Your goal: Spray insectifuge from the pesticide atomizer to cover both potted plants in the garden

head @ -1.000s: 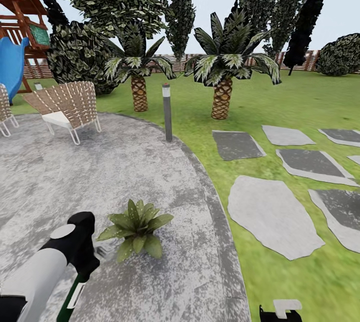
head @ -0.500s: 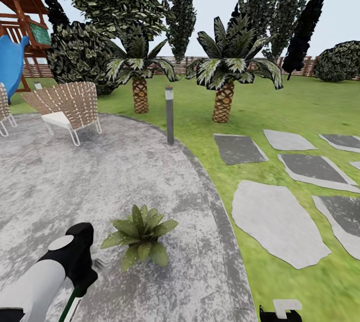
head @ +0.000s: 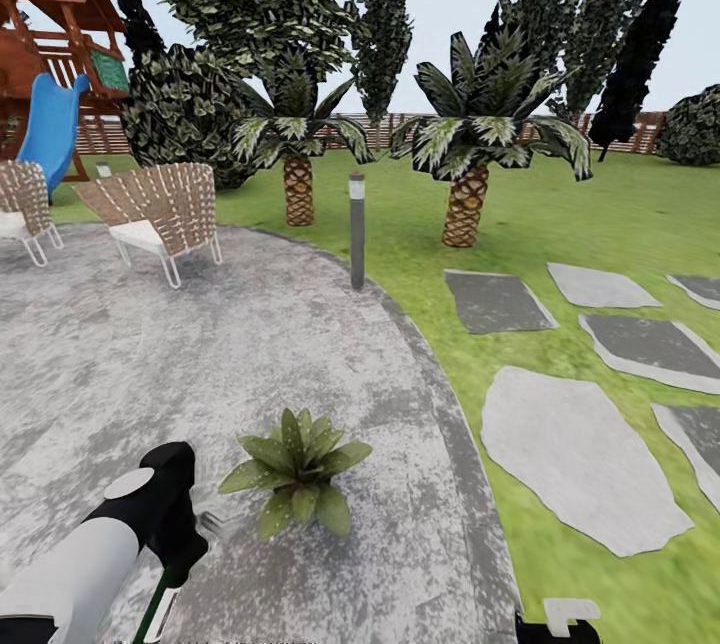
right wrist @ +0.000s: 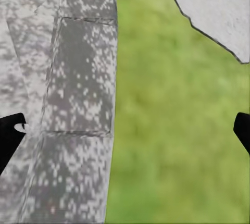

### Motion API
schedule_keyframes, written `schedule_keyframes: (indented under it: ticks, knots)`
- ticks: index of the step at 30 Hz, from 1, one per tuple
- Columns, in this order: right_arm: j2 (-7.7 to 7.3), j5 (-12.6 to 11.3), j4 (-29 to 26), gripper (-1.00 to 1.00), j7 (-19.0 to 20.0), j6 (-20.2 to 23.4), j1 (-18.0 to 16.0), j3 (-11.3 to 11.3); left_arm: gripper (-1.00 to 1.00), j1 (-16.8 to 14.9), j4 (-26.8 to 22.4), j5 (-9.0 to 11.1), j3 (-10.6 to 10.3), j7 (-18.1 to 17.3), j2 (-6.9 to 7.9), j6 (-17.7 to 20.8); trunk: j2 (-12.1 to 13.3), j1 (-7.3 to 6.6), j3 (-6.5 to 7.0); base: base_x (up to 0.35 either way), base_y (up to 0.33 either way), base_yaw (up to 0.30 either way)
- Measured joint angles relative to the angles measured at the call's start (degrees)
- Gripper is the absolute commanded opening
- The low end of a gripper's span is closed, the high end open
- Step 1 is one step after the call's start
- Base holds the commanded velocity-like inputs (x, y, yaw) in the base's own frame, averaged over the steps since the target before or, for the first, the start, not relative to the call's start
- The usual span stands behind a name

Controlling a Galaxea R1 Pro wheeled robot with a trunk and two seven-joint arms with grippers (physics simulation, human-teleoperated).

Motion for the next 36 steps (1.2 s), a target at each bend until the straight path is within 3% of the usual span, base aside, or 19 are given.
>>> schedule_keyframes:
  ticks: [2, 3, 4, 5, 6, 8, 10, 15, 20, 24, 36]
  knots:
    - [0.03, -0.02, -0.07, 1.00, -0.01, -0.01, 0.00, 0.01, -1.00, 0.00, -0.01, 0.12, 1.25, -0.05, 0.31, 0.12, 0.00, 0.01, 0.00, -0.082, -0.067, 0.159]
    - [0.05, -0.02, -0.13, 1.00, -0.01, -0.02, 0.00, 0.03, -1.00, 0.00, -0.02, 0.26, 3.09, -0.06, 0.38, 0.04, 0.00, 0.01, 0.00, -0.169, -0.163, 0.036]
    - [0.06, 0.03, -0.54, 1.00, 0.04, -0.04, 0.00, 0.02, -1.00, 0.00, -0.02, 0.40, 6.88, -0.02, 0.21, -0.10, 0.00, 0.02, 0.00, -0.042, -0.267, 0.005]
    - [0.05, 0.01, -2.98, 1.00, 0.18, -0.03, -0.01, 0.14, -1.00, 0.00, -0.05, 0.26, 9.08, 0.61, -0.09, -0.28, -0.01, 0.00, 0.00, -0.027, -0.276, 0.003]
    - [0.06, -0.01, -3.35, 1.00, 0.20, -0.02, 0.00, 0.15, -1.00, 0.01, -0.09, 0.25, 9.29, 1.17, -0.12, -0.29, 0.00, 0.00, 0.00, -0.017, -0.283, 0.002]
    - [-0.01, 0.05, -3.55, 1.00, 0.10, -0.02, 0.01, 0.15, -1.00, 0.04, -3.28, -0.22, 9.58, 3.77, -0.27, -0.41, 0.00, -0.01, 0.01, 0.006, -0.292, 0.000]
    - [-0.16, 0.06, -3.49, 1.00, 0.05, -0.02, 0.01, 0.09, -1.00, 0.09, -4.61, -0.34, 9.74, 4.22, -0.38, -0.34, 0.00, -0.01, 0.00, 0.062, -0.293, 0.000]
    - [-0.36, 0.06, -3.41, 1.00, 0.04, -0.02, 0.01, 0.09, -1.00, 0.10, -4.92, -0.53, 9.61, 4.98, -0.42, -0.31, 0.00, -0.01, 0.00, 0.069, -0.293, 0.000]
    - [-0.48, -0.09, -3.38, 1.00, 0.04, -0.02, 0.01, 0.10, -1.00, 0.09, -4.90, -0.78, 7.47, 4.88, -0.48, -0.04, 0.00, 0.00, 0.00, 0.007, -0.293, 0.000]
    - [-0.39, -0.18, -3.38, 1.00, 0.04, -0.02, 0.01, 0.09, -1.00, 0.09, -4.84, -0.82, 7.31, 4.84, -0.59, 0.13, 0.00, 0.00, 0.00, 0.000, -0.293, 0.016]
    - [-0.19, -0.20, -3.37, 1.00, 0.04, -0.01, 0.00, 0.10, -1.00, 0.10, -4.86, -0.81, 7.01, 5.02, -0.49, 0.30, 0.00, -0.02, 0.00, 0.044, -0.284, 0.245]
